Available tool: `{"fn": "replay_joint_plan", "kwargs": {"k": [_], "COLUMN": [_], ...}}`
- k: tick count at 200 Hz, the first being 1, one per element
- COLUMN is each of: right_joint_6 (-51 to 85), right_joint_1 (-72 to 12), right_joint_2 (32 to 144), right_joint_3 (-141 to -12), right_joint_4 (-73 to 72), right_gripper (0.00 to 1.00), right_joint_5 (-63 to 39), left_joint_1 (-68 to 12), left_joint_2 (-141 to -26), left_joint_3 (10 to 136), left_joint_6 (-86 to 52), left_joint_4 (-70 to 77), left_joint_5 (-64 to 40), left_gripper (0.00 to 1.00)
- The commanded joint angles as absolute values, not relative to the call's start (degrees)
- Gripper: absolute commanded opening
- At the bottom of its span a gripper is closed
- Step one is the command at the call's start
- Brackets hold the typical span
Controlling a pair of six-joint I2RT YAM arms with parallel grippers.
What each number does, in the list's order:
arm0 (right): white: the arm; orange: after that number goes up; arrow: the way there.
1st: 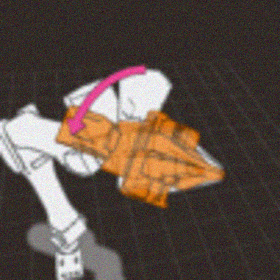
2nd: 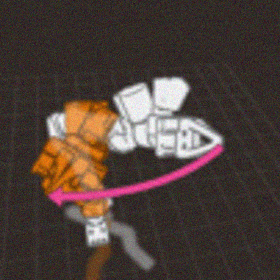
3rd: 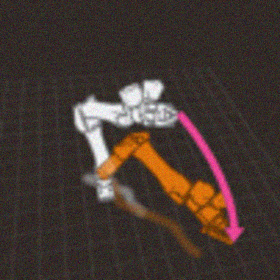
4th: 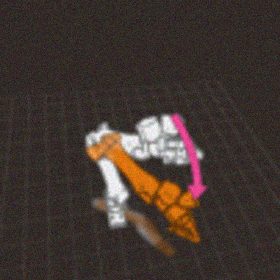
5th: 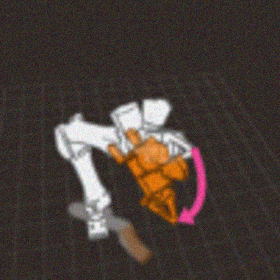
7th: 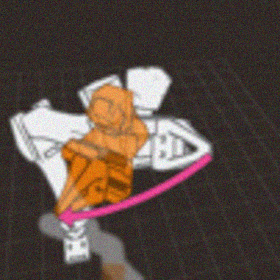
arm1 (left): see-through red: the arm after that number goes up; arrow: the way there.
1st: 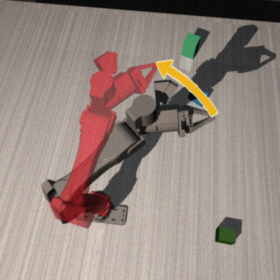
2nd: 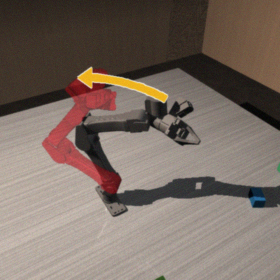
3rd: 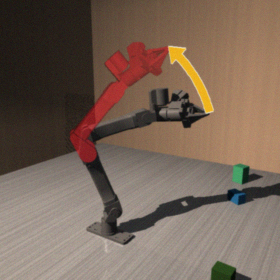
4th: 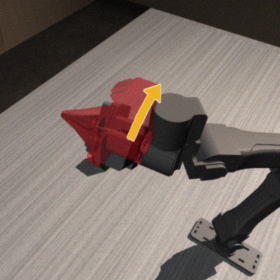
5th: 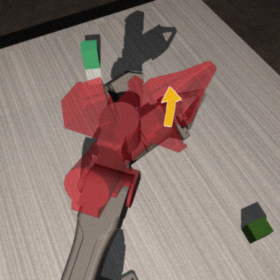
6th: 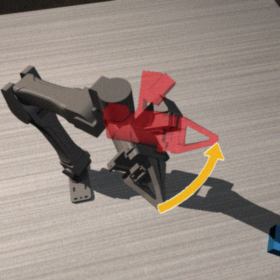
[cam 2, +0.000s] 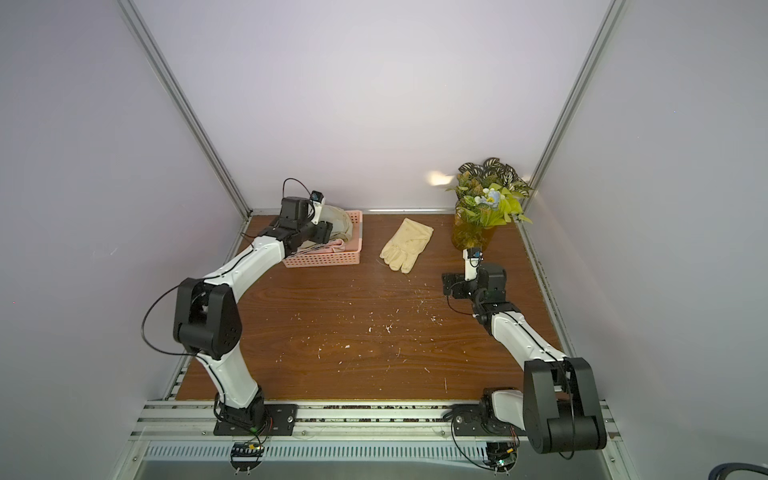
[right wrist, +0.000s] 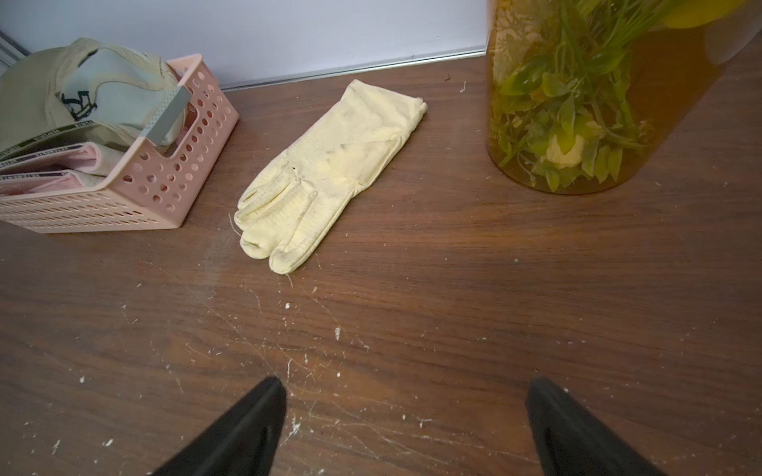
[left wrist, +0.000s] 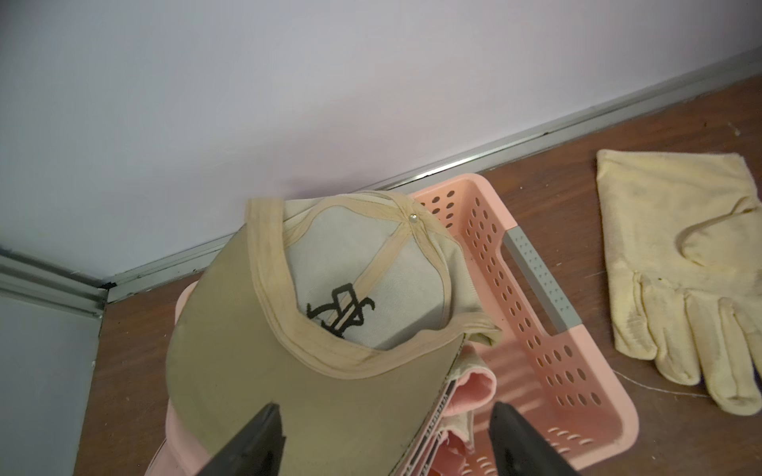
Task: Turn the baseball cap inside out
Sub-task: Pick up the baseball cap from the basket.
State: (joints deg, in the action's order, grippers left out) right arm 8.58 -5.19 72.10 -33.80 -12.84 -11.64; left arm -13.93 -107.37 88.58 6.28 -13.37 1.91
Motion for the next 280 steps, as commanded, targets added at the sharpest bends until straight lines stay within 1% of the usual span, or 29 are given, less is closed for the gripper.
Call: {"fn": "replay_joint_plan", "kwargs": {"k": [1,17,44,94,116,136,144,151,191,209,213,231,251,269,280], "right_joint_6": [8.2,8.4,8.7,8.5,8.7,9.0,8.9,9.0,8.7,8.9,8.9,9.0,9.0,9.2,9.3], "right_joint_1": [-5.5,-5.6,-5.7,-5.6,-5.6,-5.7,-5.6,-5.6,-5.6,-5.6,-5.7,-5.6,-5.6,-5.7,-5.7], "right_joint_2": [72.1,72.3,72.7,73.3,73.6,73.6,73.7,73.7,73.9,73.8,73.9,73.7,73.5,73.2,72.9], "right_joint_3": [-35.6,-35.6,-35.3,-35.0,-35.2,-35.3,-35.3,-35.3,-35.5,-35.5,-35.5,-35.6,-35.8,-35.9,-36.2], "right_joint_4": [-12.8,-12.8,-12.6,-12.2,-12.0,-12.0,-12.1,-12.0,-11.4,-11.5,-11.6,-11.5,-11.2,-10.9,-10.5], "right_gripper": [0.98,0.98,0.99,0.99,0.99,0.99,0.99,0.99,0.99,0.99,0.99,0.99,0.99,0.99,0.99], "right_joint_5": [-13.6,-13.4,-13.6,-12.9,-13.2,-13.7,-13.8,-13.8,-13.0,-13.3,-13.3,-13.4,-13.5,-13.5,-13.5], "left_joint_1": [-15.6,-16.4,-16.8,-16.8,-16.8,-16.8,-16.8,-16.8,-16.8,-16.8,-16.8,-16.8,-16.9,-17.4,-17.7], "left_joint_2": [-112.2,-115.1,-117.6,-120.3,-121.8,-122.9,-123.1,-123.4,-124.6,-124.9,-125.1,-125.2,-124.8,-123.3,-122.2], "left_joint_3": [95.2,98.7,100.7,101.7,102.7,103.6,103.9,104.0,104.4,104.5,104.5,105.0,105.6,105.8,106.0], "left_joint_6": [12.7,13.3,13.5,13.6,13.7,13.6,13.6,13.7,14.4,14.6,14.7,14.4,14.6,15.0,15.3], "left_joint_4": [-22.0,-23.6,-23.6,-23.6,-23.5,-23.5,-23.5,-23.6,-23.5,-23.5,-23.5,-23.6,-23.5,-23.5,-23.6], "left_joint_5": [3.3,2.3,0.0,-0.4,1.1,2.8,2.8,2.8,3.3,2.9,3.0,3.6,3.8,5.3,6.9], "left_gripper": [0.74,0.71,0.68,0.68,0.62,0.50,0.41,0.39,0.41,0.40,0.38,0.19,0.08,0.01,0.01]}}
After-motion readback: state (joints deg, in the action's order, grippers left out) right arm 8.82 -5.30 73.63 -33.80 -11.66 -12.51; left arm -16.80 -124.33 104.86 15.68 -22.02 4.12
